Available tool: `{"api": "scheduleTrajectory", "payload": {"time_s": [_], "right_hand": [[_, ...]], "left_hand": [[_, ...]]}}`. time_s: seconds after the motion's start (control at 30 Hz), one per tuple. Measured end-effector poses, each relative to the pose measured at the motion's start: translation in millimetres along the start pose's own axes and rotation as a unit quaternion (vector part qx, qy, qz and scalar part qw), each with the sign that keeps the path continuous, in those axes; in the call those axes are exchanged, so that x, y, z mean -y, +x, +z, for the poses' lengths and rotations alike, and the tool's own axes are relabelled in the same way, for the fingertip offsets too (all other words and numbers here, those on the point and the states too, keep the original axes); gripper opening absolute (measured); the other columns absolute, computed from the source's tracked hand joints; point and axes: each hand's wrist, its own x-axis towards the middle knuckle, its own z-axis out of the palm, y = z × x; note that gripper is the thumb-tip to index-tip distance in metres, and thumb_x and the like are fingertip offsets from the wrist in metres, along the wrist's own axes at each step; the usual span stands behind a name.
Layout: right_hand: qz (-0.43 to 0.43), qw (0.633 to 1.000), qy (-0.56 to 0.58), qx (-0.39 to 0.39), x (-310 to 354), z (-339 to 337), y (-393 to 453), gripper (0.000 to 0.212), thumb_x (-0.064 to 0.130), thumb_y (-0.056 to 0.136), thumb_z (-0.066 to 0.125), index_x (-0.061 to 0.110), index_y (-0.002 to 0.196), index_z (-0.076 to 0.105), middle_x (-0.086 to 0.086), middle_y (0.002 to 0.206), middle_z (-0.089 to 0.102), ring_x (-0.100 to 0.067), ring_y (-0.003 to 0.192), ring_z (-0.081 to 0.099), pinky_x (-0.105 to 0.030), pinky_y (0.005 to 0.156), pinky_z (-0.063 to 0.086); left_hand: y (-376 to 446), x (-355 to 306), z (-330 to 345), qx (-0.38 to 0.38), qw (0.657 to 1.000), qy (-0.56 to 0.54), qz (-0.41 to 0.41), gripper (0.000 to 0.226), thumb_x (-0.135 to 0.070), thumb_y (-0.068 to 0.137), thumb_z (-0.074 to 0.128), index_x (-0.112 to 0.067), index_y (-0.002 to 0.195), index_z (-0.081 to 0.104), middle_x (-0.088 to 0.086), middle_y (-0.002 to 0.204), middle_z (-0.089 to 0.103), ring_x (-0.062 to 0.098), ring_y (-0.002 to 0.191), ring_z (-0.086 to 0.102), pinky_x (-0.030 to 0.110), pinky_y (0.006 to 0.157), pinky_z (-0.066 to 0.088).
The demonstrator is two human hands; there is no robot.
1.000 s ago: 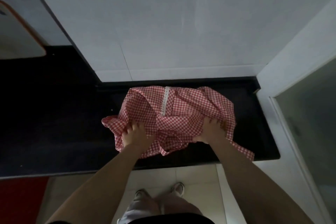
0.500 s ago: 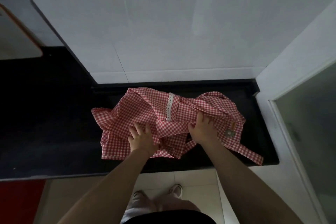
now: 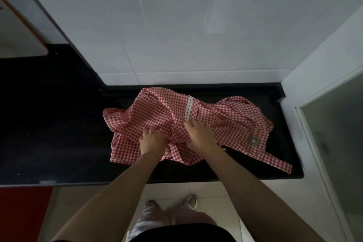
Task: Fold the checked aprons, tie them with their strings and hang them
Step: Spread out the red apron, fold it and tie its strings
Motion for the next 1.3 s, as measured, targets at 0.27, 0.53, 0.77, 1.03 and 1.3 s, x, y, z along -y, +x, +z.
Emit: {"api": "scheduleTrajectory", "payload": {"time_s": [0.27,0.53,0.77,1.03,1.3], "right_hand": [[0.056,0.986,0.018,-0.155,-17.2,-50.4,12.2,0.021,0.014,0.094,0.054,0.009,0.091,0.074,-0.007,0.097,0.060,-0.023,0.094,0.054,-0.033,0.079,0.047],[0.213,0.935,0.183,-0.216,-34.2,-148.3,22.9,0.029,0.010,0.094,0.047,0.003,0.112,0.070,-0.020,0.118,0.067,-0.036,0.112,0.060,-0.037,0.090,0.046],[0.308,0.837,0.370,-0.260,-45.2,-181.2,22.4,0.030,0.019,0.100,0.042,-0.002,0.114,0.059,-0.023,0.112,0.059,-0.034,0.108,0.056,-0.038,0.085,0.038],[0.303,0.861,0.347,-0.217,-54.5,-164.3,7.1,0.036,0.008,0.093,0.052,0.011,0.128,0.049,-0.013,0.128,0.057,-0.031,0.116,0.056,-0.036,0.098,0.045],[0.319,0.939,0.010,0.125,-75.2,-143.6,-3.0,0.050,0.030,0.093,0.059,0.010,0.138,0.052,-0.014,0.137,0.055,-0.035,0.119,0.057,-0.040,0.099,0.047]], "left_hand": [[3.0,-12.2,-59.9,0.017,0.997,0.070,0.041,0.027,-0.018,0.097,0.044,-0.012,0.105,0.069,0.004,0.110,0.067,0.023,0.098,0.064,0.031,0.071,0.044],[7.5,-15.9,-125.8,0.019,0.986,0.139,0.085,0.026,-0.020,0.091,0.054,-0.011,0.109,0.070,0.009,0.119,0.066,0.028,0.112,0.061,0.041,0.095,0.052],[3.6,-7.4,-152.2,0.103,0.946,0.307,0.023,0.038,-0.016,0.089,0.064,-0.012,0.126,0.059,0.005,0.131,0.059,0.024,0.117,0.059,0.034,0.091,0.049],[14.7,-19.0,-126.1,-0.056,0.967,0.242,0.051,0.034,-0.014,0.098,0.041,-0.014,0.129,0.056,0.010,0.129,0.055,0.028,0.113,0.058,0.041,0.086,0.050],[11.2,-5.9,-33.1,0.225,0.964,0.140,0.001,0.072,-0.059,0.094,0.036,-0.029,0.156,0.015,0.007,0.164,0.003,0.040,0.146,0.020,0.057,0.116,0.022]]}}
